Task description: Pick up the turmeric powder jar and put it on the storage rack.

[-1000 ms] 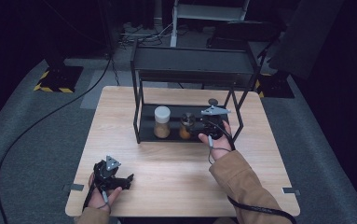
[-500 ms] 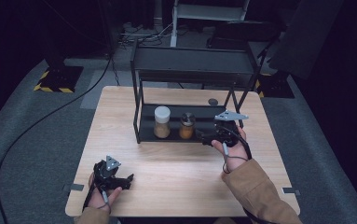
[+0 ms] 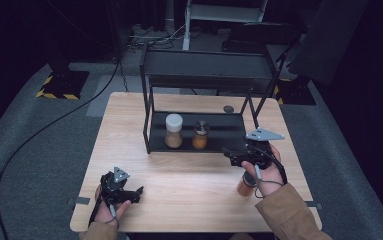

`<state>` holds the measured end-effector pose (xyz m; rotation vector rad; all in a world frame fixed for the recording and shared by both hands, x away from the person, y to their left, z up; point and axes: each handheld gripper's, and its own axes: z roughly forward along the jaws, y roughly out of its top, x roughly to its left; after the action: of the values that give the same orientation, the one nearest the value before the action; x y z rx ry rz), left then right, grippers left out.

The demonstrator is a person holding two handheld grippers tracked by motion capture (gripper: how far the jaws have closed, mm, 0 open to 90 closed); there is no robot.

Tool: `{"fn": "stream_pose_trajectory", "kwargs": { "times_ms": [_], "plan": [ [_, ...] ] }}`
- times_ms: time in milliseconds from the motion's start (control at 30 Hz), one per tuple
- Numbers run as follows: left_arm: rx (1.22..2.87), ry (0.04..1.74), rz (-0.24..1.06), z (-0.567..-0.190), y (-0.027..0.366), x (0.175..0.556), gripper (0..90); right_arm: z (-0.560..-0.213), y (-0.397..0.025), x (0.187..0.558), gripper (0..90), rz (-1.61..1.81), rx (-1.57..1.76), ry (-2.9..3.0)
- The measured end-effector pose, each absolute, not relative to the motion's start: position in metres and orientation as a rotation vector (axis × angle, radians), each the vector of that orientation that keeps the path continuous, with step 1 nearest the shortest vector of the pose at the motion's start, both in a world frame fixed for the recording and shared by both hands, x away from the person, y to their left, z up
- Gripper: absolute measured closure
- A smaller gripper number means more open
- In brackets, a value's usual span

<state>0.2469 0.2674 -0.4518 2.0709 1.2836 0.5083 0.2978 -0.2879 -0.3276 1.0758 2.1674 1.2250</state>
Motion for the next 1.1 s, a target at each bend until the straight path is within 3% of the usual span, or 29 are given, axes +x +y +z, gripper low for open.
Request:
{"fn": "stream_pose_trajectory", "kwargs": {
  "times_ms": [1100],
  "plan": [
    [2.071,1.284,0.509,-0.452,0.267,0.247,0.3,-0.372,-0.341,0.246,8.8,1.193,1.052,2.164]
  ]
}}
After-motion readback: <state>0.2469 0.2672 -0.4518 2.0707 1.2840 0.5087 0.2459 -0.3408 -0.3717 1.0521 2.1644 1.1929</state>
